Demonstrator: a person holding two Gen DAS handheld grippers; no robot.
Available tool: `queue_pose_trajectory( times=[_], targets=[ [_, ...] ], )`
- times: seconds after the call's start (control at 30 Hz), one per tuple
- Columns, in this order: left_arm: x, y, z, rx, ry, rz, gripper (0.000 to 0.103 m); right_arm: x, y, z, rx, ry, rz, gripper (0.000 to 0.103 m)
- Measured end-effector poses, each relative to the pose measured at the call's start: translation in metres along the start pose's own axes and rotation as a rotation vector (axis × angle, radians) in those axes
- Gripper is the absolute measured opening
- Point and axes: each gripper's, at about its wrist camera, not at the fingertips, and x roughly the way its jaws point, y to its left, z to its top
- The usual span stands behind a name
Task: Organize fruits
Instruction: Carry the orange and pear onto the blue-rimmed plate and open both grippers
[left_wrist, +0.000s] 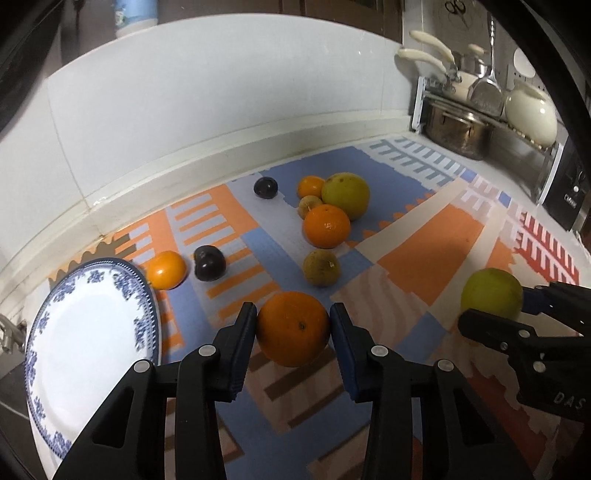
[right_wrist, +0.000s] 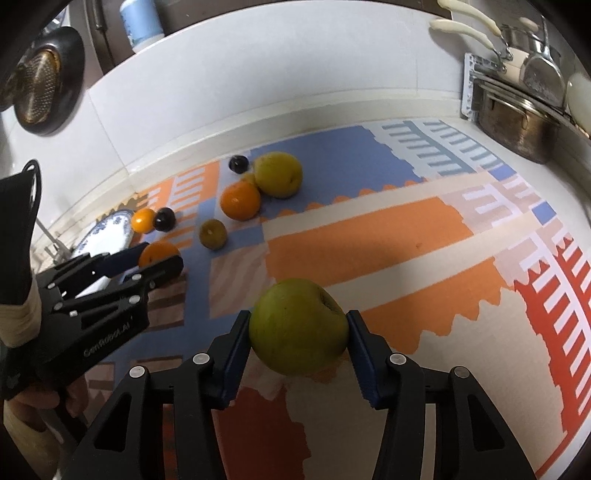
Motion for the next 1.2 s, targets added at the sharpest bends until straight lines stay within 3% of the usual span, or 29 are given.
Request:
queue_pose_trajectory(
  times=[0.4,0.83,1.2],
  targets=[
    [-0.051,0.016,-0.024,-0.113,-0.04,0.062,0.04,-0.018,0.027,0.006,-0.114,-0.039,0.098,0.052],
    [-0.095,0.055,-0.046,-0.244,-0.104,0.214,0.04,-0.021,0.084,0.017,-0.325,-0.042,0.248,0.052],
    [-0.103,0.099,-0.063,-0.314,-0.1,0.351,0.04,0.003,0.147,0.029,-0.478,-0.034,0.381,0.052]
  ],
)
